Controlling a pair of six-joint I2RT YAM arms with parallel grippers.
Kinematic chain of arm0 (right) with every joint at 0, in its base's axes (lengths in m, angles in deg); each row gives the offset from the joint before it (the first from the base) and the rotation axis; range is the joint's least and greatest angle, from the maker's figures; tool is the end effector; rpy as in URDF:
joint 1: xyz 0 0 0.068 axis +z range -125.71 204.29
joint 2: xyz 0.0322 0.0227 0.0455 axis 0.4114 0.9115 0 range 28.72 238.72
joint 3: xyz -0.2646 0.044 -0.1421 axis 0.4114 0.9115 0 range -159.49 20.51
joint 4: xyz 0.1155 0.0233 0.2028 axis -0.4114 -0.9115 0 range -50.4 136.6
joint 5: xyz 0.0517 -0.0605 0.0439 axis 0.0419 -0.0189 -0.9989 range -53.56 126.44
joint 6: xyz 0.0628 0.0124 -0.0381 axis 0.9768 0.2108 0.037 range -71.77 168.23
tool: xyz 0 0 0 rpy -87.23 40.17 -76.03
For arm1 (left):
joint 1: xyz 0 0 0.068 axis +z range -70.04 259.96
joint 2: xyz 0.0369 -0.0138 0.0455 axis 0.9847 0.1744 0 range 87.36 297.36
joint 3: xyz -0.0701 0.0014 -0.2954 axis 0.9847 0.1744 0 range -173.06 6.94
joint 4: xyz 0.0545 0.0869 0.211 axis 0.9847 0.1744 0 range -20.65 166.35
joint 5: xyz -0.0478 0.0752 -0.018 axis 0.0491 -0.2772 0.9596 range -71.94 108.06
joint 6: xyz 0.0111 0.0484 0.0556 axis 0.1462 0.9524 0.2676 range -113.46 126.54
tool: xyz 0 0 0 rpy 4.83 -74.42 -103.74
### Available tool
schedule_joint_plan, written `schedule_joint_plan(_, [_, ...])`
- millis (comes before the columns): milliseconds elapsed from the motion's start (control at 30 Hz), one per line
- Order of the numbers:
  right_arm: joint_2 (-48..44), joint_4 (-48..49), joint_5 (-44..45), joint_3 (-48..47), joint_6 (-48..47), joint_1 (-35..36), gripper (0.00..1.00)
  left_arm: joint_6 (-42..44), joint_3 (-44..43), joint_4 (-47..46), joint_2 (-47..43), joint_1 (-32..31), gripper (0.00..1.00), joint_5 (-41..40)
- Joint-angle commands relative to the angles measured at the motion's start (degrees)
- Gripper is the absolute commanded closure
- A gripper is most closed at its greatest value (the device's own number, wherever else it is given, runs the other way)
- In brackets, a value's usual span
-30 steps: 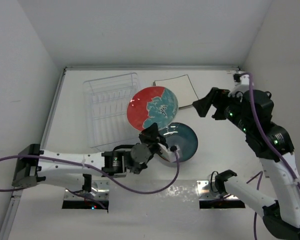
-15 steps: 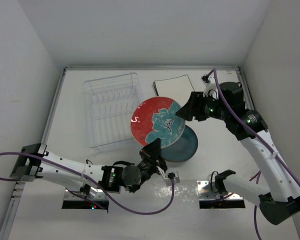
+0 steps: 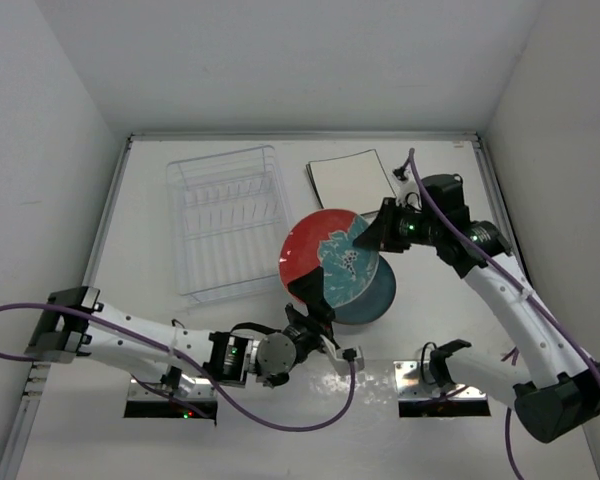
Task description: Unload the plates from the dish rack
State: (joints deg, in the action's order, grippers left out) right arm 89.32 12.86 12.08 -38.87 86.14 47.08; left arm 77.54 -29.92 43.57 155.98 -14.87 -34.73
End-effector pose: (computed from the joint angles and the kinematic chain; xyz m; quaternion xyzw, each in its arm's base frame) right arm 0.1739 0.1011 0.3515 0.0174 0.8721 0.3897 0.2953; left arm 0.0296 -0.2422 0.3145 0.6238 0.3774 0.1995 0.6548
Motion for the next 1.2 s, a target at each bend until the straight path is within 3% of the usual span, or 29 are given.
schedule_joint_plan(0, [-1.01,-4.75,13.46,-3.56,-8.38,-6.59,1.0,-6.12,-7.68,7.2,-2.96,-0.1,0.02,-3.63])
schedule_joint_plan(67, [-3.28,-4.67,13.29,-0.15,-7.77,-9.07,1.0,-13.47,-12.85,19.89,-3.58,-0.18,0.0,-1.71])
schedule_joint_plan(100, [-4.25,-4.59,13.72,0.83,-7.16,-17.17,1.0,-15.44,-14.36,23.98,-4.45,-0.1,0.0,-1.0])
schedule_joint_plan(167, [-6.88,-4.59,14.78,3.28,-6.97,-20.84,1.0,-19.04,-17.0,31.97,-5.34,-0.18,0.0,-0.12])
schedule_joint_plan(400, [-10.4,1.72,11.09,11.46,-5.57,-24.37,1.0,-23.98,-22.37,40.02,-17.01,0.34,0.0,-1.69])
schedule_joint_plan(500, [-10.42,7.09,3.03,16.3,-3.2,-24.28,1.0,-20.92,-20.54,29.16,-24.66,1.83,0.0,-7.05])
schedule_joint_plan(533, [-10.33,10.85,-1.09,18.22,-2.32,-24.28,1.0,-17.6,-19.57,18.68,-26.59,2.45,0.0,-9.84])
schedule_joint_plan(700, [-10.15,15.44,-3.76,21.31,-1.44,-24.28,1.0,-18.52,-22.02,4.79,-35.74,3.68,0.0,-14.08])
schedule_joint_plan(900, [-8.57,19.93,-7.1,28.95,-1.7,-24.02,0.98,-19.15,-22.99,0.04,-38.74,2.98,0.0,-19.88])
schedule_joint_plan(1167, [-4.53,24.51,-5.97,33.18,-1.7,-18.13,0.91,-20.2,-23.52,-1.12,-29.87,4.03,0.0,-20.59])
